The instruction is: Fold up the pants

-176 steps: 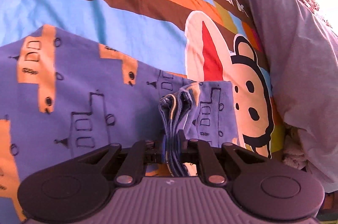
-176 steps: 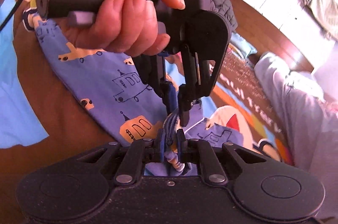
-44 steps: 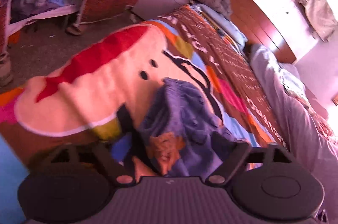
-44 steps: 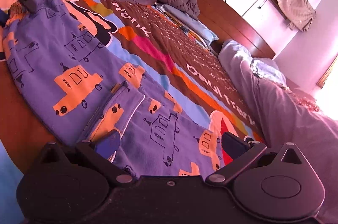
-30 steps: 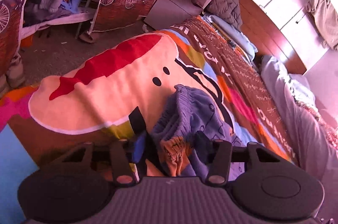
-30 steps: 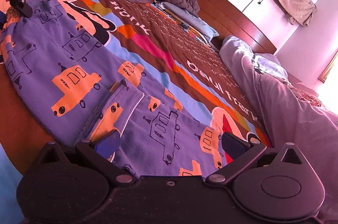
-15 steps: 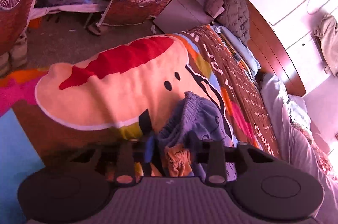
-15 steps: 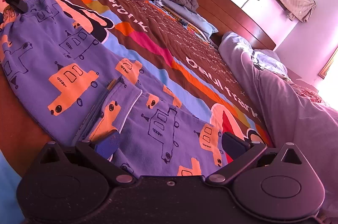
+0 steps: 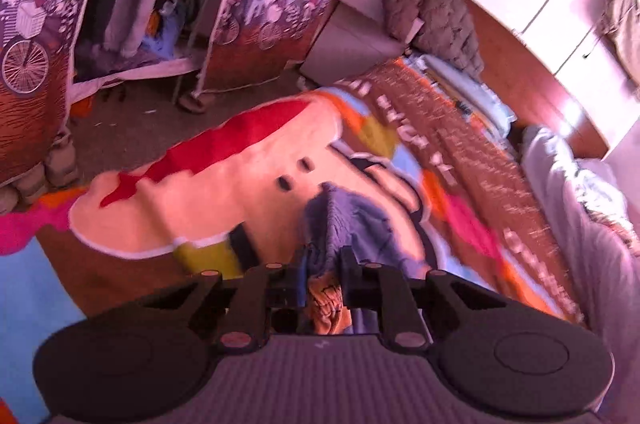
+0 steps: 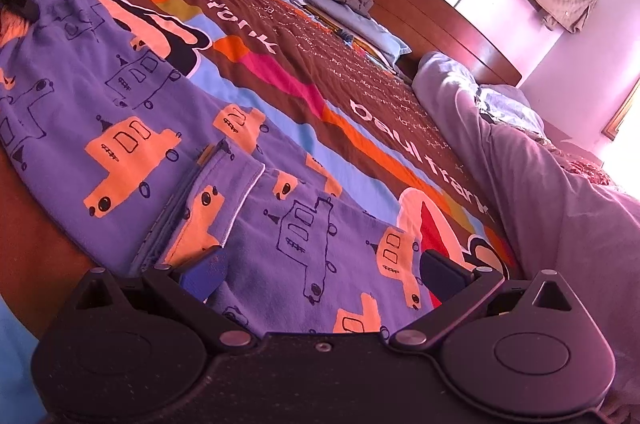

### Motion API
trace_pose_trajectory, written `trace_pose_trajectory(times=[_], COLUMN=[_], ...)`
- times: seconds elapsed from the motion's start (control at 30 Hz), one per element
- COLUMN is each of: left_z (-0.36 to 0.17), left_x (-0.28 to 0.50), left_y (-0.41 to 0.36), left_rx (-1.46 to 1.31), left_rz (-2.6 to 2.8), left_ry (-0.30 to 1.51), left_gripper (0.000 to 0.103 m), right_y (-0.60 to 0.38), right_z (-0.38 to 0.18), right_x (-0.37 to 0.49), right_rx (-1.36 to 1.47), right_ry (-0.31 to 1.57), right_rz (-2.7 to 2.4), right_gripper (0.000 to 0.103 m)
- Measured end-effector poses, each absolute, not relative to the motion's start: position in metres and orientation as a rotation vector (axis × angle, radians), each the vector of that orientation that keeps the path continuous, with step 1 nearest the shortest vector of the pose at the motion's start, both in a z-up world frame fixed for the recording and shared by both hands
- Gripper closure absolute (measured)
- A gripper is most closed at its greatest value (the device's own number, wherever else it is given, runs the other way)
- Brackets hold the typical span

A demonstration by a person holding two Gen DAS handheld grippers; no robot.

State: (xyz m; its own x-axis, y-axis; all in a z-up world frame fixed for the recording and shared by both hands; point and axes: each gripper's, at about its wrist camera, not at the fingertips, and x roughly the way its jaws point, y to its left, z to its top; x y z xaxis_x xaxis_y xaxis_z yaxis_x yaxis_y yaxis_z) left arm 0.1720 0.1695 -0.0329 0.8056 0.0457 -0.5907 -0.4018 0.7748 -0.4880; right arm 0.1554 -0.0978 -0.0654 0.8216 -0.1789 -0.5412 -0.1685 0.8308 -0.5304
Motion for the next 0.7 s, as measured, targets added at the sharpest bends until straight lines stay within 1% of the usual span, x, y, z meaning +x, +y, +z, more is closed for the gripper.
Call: trace_pose_trajectory(times=[0.23,0.37,0.47,0.6,0.63,0.7], left_z=[0.003,0.006,0.011,0.031,0.036,0.044], left_x=[0.161,0.157,0.161,0.164,0.165,0.168], left_y=[0.151,0.127,0.104,0.068,0.056,0.033], left_rx=[-0.635,-0.563,-0.515,-0.395,-0.364,-0.318], left_rz=[0.162,0.184,0.172,0.164,0.162,0.157], left_ry=[0.506,0.482,0.5,0.506,0.506,0.512], left_gripper=[0.086,0.087,0.087,0.087,0.087,0.087], right_y=[-0.105,-0.115,-0.124,-0.17,-0.183,-0.206], right_z=[-0.061,-0.055,-0.045,-0.018,-0.012,-0.003], right_x=[0.155,0.154,0.145,0.133,0.132,0.133], right_rx=[-0.54,-0.464,-0.393,-0.153,-0.132,-0.192], right_ry=[0.614,0.612,0.56,0.51,0.508,0.488], right_rz=[0.003,0.019,0.046,0.189,0.211,0.215], right_gripper=[0.001,0.001,0.001,0.001,0.001,0.001])
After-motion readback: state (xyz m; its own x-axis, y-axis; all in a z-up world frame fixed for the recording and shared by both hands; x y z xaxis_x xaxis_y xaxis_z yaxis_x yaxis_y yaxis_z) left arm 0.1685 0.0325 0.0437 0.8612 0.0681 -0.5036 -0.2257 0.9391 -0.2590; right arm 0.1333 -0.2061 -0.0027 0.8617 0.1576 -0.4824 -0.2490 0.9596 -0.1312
